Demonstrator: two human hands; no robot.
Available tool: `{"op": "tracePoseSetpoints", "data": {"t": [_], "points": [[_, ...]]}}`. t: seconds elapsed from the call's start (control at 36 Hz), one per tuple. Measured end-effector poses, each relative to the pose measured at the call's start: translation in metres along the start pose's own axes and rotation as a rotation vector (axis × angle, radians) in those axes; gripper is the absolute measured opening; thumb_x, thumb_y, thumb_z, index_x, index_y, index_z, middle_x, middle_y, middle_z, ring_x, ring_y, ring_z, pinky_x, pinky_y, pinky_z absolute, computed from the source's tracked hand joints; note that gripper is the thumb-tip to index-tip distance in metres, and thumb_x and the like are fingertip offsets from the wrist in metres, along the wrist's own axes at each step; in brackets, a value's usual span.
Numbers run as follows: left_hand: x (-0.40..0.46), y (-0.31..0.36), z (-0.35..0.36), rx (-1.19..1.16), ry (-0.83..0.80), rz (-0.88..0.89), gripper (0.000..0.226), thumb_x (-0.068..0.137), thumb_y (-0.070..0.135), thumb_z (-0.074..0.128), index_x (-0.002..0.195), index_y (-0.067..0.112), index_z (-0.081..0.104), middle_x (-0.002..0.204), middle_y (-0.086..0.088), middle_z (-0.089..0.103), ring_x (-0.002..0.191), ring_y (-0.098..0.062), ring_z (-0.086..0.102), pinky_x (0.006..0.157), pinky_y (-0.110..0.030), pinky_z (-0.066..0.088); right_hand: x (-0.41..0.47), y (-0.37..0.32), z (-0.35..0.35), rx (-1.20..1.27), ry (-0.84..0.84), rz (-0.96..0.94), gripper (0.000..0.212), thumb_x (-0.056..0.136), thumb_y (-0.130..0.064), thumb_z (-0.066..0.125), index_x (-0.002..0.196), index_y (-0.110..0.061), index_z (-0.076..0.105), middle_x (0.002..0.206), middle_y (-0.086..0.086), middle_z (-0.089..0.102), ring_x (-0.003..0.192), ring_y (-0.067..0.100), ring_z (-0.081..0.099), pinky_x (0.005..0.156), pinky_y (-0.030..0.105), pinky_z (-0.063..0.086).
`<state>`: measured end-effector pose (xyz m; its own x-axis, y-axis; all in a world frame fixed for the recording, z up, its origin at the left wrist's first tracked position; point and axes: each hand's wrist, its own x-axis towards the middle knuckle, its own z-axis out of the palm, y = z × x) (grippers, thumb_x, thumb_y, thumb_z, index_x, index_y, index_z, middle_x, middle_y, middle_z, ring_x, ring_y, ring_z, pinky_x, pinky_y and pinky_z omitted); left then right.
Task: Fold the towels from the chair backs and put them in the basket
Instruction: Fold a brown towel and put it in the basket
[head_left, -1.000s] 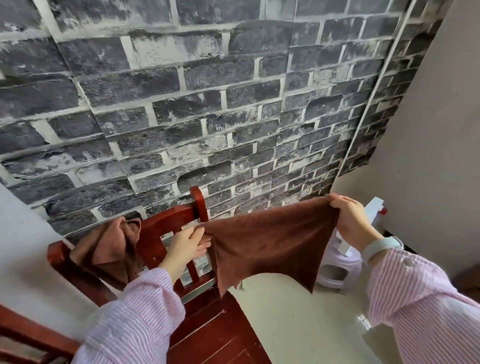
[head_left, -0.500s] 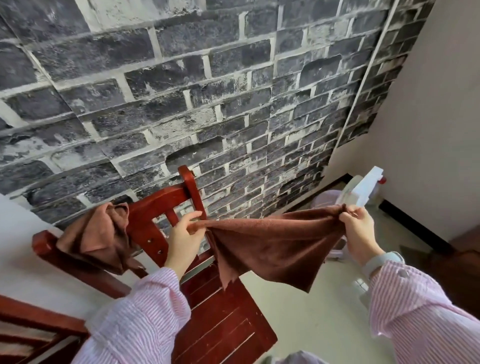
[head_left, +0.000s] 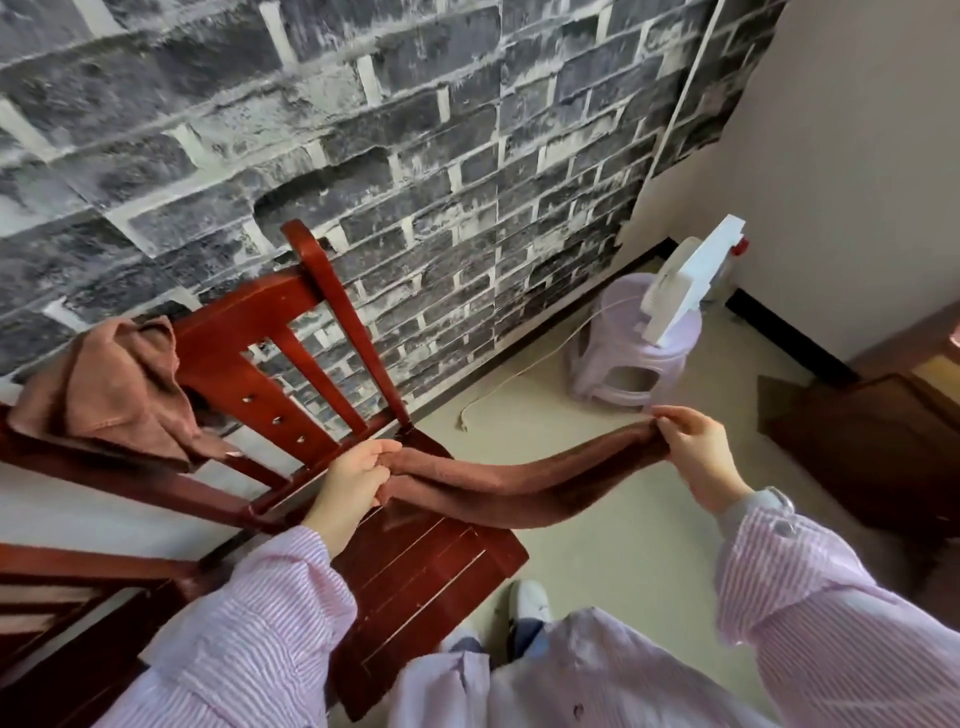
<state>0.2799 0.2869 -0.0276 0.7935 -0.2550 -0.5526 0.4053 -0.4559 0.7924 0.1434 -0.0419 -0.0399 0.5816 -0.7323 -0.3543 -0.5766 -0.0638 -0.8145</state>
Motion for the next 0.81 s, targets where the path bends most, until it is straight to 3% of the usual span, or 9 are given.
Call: {"op": "tracePoseSetpoints", "data": {"t": [0.06,0.19,0.25,0.31,0.42,0.53,0.64,0.72,0.81], "points": [[-0.003,0.002,-0.002,-0.019,0.031,0.003,0.035,0.086,-0.005,0.042,0.100,0.020,0.062,0.087,0.000,0.063,0.073,-0.009,0.054,0.058,-0.020,0.039,-0.002,0.001,-0.001,-0.109,0.010,-0.037,0.025,0.089,-0.006,0.046,0.104,-0.011,0.065,0.095,0.008,0.062,0.083,0.021,0.053,0.068,0.028,0.044],[-0.006,0.011,-0.014,-0.065,0.155,0.125,0.014,0.090,0.012,0.055,0.098,0.017,0.065,0.095,0.002,0.066,0.094,-0.012,0.060,0.081,-0.023,0.045,-0.005,-0.007,-0.001,-0.191,0.069,-0.127,0.026,0.088,-0.002,0.046,0.105,-0.009,0.065,0.098,0.005,0.062,0.094,0.019,0.054,0.087,0.028,0.040],[-0.010,0.017,-0.018,-0.055,0.191,0.169,0.013,0.089,0.012,0.056,0.097,0.019,0.064,0.095,0.004,0.066,0.092,-0.009,0.059,0.075,-0.021,0.045,-0.005,-0.013,-0.001,-0.180,0.093,-0.155,0.025,0.089,-0.004,0.047,0.104,-0.010,0.065,0.098,0.005,0.062,0.097,0.021,0.055,0.087,0.027,0.039],[-0.013,0.024,-0.022,-0.039,0.150,0.168,0.017,0.090,0.011,0.055,0.101,0.020,0.064,0.098,0.008,0.065,0.093,-0.005,0.057,0.071,-0.019,0.042,-0.006,-0.023,-0.003,-0.217,0.101,-0.200,0.023,0.089,-0.007,0.048,0.104,-0.010,0.065,0.099,0.006,0.063,0.095,0.021,0.055,0.086,0.028,0.039],[-0.016,0.029,-0.034,-0.008,-0.001,0.109,0.037,0.090,0.003,0.050,0.117,0.025,0.060,0.116,0.011,0.055,0.114,-0.004,0.041,0.087,-0.027,0.033,-0.007,-0.039,-0.005,-0.323,0.088,-0.243,0.023,0.090,-0.008,0.045,0.100,-0.012,0.066,0.101,0.010,0.065,0.097,0.029,0.056,0.087,0.032,0.040],[-0.020,0.028,-0.041,0.025,0.024,0.124,0.041,0.089,0.000,0.050,0.118,0.027,0.060,0.117,0.014,0.050,0.116,-0.002,0.038,0.084,-0.028,0.034,-0.005,-0.049,-0.001,-0.422,0.097,-0.244,0.027,0.089,-0.007,0.040,0.096,-0.015,0.065,0.101,0.012,0.064,0.097,0.035,0.055,0.087,0.039,0.043],[-0.024,0.025,-0.044,0.087,0.167,0.221,0.037,0.084,-0.002,0.055,0.111,0.021,0.065,0.112,0.010,0.058,0.109,-0.005,0.047,0.083,-0.021,0.040,-0.005,-0.059,0.007,-0.325,0.052,-0.248,0.029,0.091,-0.002,0.037,0.098,-0.005,0.065,0.094,0.006,0.056,0.088,0.022,0.050,0.085,0.033,0.042],[-0.026,0.023,-0.048,0.065,0.273,0.232,0.030,0.083,-0.001,0.060,0.107,0.016,0.067,0.104,0.004,0.064,0.099,-0.009,0.056,0.087,-0.022,0.041,0.001,-0.060,0.010,-0.170,-0.064,-0.192,0.024,0.092,-0.005,0.042,0.097,-0.007,0.065,0.093,0.009,0.059,0.080,0.018,0.052,0.067,0.019,0.047],[-0.028,0.021,-0.055,0.021,0.341,0.227,0.028,0.083,0.002,0.061,0.107,0.015,0.067,0.103,0.002,0.066,0.099,-0.012,0.057,0.088,-0.023,0.042,0.002,-0.066,0.009,0.074,-0.228,-0.062,0.021,0.088,0.000,0.048,0.098,-0.009,0.065,0.093,0.010,0.061,0.079,0.020,0.053,0.067,0.022,0.048]]}}
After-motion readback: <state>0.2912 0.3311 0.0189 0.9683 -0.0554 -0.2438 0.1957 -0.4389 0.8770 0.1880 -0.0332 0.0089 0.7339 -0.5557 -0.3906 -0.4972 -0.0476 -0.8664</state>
